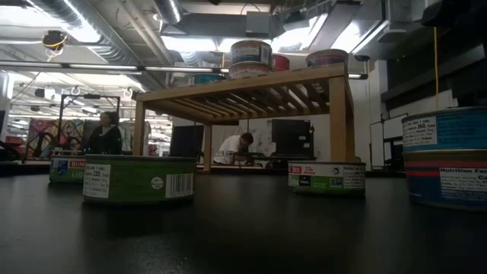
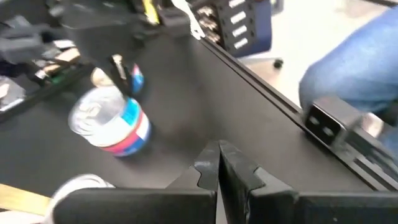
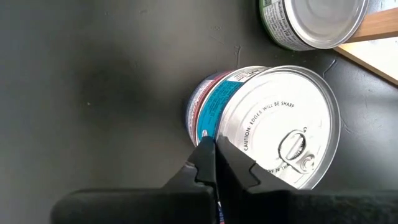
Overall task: Stack canned seafood by type on shelf
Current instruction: Stack the yellow and blue tuna can on top of the yellow and blue tuna can on the shelf
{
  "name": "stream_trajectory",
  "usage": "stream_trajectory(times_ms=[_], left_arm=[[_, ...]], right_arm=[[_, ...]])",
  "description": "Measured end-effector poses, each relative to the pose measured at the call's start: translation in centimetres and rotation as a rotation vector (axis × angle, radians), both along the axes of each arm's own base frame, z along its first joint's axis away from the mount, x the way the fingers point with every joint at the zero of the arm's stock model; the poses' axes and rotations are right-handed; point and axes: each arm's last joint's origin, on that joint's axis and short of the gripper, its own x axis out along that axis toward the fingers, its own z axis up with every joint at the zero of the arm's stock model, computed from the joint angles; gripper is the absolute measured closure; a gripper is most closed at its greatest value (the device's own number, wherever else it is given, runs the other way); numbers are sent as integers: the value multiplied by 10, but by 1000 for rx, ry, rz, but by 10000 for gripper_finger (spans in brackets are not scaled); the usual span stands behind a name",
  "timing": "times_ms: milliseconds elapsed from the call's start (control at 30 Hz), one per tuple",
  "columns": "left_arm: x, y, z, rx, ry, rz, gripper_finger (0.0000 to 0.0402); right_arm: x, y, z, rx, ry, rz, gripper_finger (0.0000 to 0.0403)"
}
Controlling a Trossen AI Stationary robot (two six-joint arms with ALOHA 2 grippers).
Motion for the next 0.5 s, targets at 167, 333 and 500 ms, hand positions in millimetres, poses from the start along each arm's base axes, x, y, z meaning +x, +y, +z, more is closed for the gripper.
stream_trajectory(times_ms=[167,333,500], left_arm=[[10,13,5,-41,-46,52,398],[16,24,6,-29,-70,75,398],[23,31,13,-2,-147,70,398]], right_arm=[[0,0,0,-2,-1,0,401],[0,0,0,-2,-2,1,401],[0,0,0,-2,-3,1,402]])
